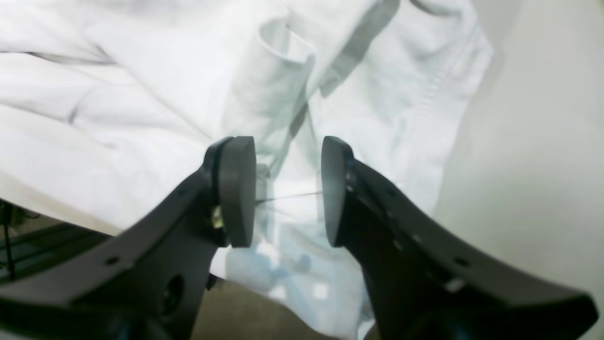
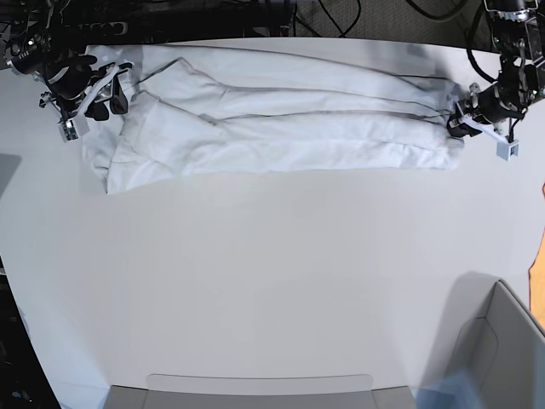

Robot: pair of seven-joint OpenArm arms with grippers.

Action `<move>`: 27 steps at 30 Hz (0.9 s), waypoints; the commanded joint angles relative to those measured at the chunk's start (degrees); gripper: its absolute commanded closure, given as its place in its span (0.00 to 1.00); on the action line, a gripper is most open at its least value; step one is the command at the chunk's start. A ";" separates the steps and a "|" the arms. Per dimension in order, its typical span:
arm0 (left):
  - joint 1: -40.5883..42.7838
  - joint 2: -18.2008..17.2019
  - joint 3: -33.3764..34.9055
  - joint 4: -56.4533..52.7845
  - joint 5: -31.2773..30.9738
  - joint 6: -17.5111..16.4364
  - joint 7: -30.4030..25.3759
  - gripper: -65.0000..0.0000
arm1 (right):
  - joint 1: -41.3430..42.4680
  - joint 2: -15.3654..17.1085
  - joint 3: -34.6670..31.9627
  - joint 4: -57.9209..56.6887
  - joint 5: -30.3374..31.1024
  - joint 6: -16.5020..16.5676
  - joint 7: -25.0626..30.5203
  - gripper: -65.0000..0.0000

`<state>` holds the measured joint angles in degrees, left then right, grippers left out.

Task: Fold the T-shirt properly
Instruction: 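Lower the hem and open both grippers on the folded strip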

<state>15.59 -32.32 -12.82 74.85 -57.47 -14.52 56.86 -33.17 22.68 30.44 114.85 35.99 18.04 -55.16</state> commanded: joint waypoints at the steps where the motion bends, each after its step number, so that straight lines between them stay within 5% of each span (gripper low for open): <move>1: -0.52 0.54 2.75 -3.42 4.42 1.82 2.79 0.66 | 0.60 0.93 0.29 0.63 0.45 0.37 0.96 0.64; 8: -2.89 1.68 12.60 -6.41 4.42 -0.11 2.52 0.69 | 1.30 0.93 0.38 0.54 0.28 0.37 0.96 0.64; 10: -3.68 1.59 15.50 -6.67 4.68 -0.99 2.52 0.76 | 1.92 0.93 0.38 0.54 0.19 0.37 0.96 0.64; 13: -4.12 1.59 16.64 -8.52 4.77 -5.12 2.61 1.00 | 2.00 0.93 0.38 0.45 0.10 0.37 0.96 0.64; 16: -4.21 1.50 15.50 -12.48 4.77 -8.73 2.44 1.00 | 2.00 0.93 0.64 0.45 0.10 0.37 0.96 0.64; 27: -3.59 -2.19 -11.40 -14.76 4.86 -9.96 2.70 1.00 | 2.71 0.58 0.64 0.63 0.36 0.37 1.05 0.64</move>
<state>11.29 -33.78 -24.29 60.69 -59.16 -28.03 57.60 -30.81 22.44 30.57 114.54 35.75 18.04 -55.31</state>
